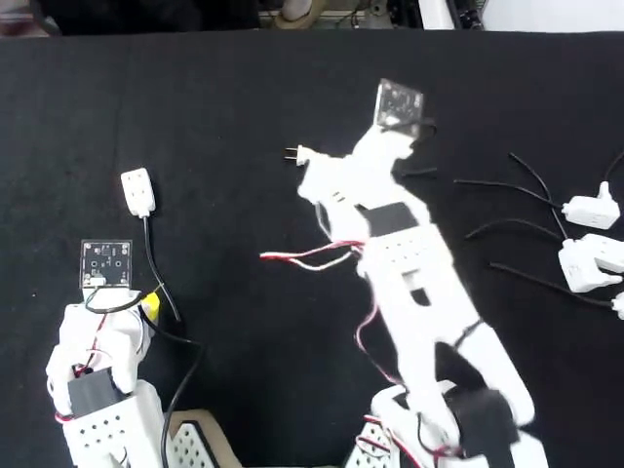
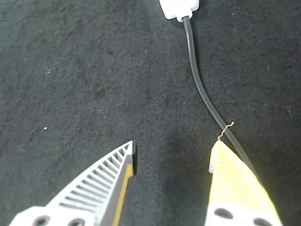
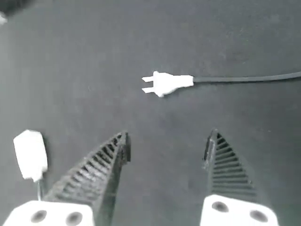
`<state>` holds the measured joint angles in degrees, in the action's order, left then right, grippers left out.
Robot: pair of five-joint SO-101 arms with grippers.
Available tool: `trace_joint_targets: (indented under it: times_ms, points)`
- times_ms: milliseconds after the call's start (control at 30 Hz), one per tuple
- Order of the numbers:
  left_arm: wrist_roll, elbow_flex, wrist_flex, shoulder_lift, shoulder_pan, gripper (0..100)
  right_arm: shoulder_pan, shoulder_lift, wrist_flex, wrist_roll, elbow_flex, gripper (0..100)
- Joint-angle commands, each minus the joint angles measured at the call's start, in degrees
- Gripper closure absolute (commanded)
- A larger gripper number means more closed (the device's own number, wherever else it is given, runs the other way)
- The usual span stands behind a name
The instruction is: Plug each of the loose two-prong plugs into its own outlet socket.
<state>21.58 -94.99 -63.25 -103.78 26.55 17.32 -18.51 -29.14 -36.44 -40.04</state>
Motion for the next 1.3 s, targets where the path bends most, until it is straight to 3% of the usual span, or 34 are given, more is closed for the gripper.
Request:
trace_joint_targets:
  times_ms: [0, 167, 467, 833, 1133, 1267]
  points:
    - [0.62, 0.13, 0.44, -0.53, 0.48, 74, 0.7, 4.97, 4.92, -11.16, 1.54, 74.7]
    - [0.62, 0.13, 0.44, -0.53, 0.48, 74, 1.14, 15.96, 5.19, -20.66, 7.96, 74.7]
    - [0.62, 0.13, 0.44, -0.53, 0.48, 74, 1.14, 31.08, 5.19, -30.51, 18.77, 74.7]
    - [0.62, 0.13, 0.44, -0.53, 0.48, 74, 1.05, 36.53, 15.91, -31.12, 21.05, 74.7]
    - [0.62, 0.13, 0.44, -0.53, 0.57, 74, 1.05, 39.96, 16.26, -32.44, 22.64, 75.1]
    - [0.62, 0.13, 0.44, -0.53, 0.57, 74, 0.7, 43.12, 15.91, -32.35, 25.45, 89.0]
